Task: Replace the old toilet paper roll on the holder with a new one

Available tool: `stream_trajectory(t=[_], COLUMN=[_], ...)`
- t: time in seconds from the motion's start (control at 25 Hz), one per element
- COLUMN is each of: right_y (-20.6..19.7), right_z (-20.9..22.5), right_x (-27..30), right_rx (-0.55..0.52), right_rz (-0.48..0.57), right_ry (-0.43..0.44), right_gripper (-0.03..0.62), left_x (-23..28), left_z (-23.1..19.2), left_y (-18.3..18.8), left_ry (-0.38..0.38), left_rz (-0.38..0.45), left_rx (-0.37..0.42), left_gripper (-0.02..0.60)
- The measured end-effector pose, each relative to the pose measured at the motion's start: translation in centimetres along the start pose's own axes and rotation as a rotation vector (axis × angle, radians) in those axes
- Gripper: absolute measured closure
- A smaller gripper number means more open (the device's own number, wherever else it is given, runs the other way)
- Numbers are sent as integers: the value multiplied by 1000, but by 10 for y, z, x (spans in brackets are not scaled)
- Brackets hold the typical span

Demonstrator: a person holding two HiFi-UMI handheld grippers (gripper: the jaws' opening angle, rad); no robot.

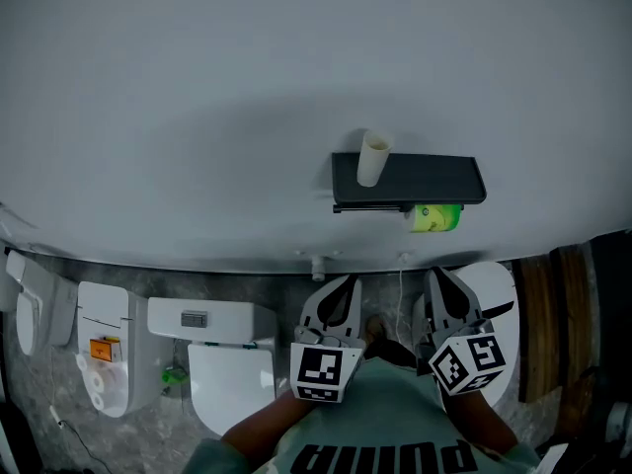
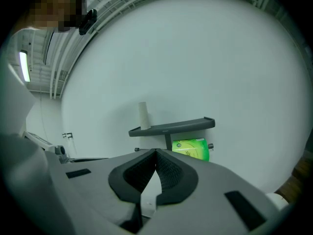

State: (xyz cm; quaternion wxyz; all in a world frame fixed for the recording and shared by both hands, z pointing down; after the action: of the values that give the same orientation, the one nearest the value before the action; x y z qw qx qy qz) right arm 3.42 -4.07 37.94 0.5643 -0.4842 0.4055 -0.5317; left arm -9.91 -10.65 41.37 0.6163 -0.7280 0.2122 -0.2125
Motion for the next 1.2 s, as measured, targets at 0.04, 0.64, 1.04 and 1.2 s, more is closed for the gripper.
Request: stream_trajectory(t=[0.04, 0.64, 1.04, 1.2], right_y=[-2, 5, 21, 21], right_z=[-3, -3, 53, 67], right_x=[-2, -41, -127, -159], right_rx=[-4, -91, -97, -82], right_rz=[-3, 28, 38, 42], right_ry=[0, 99, 180, 252], right_gripper=[585, 585, 585, 585], left_x=[-4, -28, -34, -55], left_z=[0, 37, 152, 185], left_y=[0, 2, -1, -5], left_ry=[-1, 58, 72, 162], left_rz=[2, 22, 26, 19], left_rx=[-3, 32, 60, 74], left_gripper=[577, 577, 577, 577])
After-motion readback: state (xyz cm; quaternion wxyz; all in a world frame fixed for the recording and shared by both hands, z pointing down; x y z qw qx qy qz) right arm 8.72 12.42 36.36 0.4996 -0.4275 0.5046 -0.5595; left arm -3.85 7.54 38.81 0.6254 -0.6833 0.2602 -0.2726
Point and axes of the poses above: the fingertips, and each gripper's own axes: x forward along the fingers, z to its right, y out of its top, the point moved 3 cm from there along -x, backward along the fingers, and after that the axes turned 8 degrees about z, right-handed, at the moved point
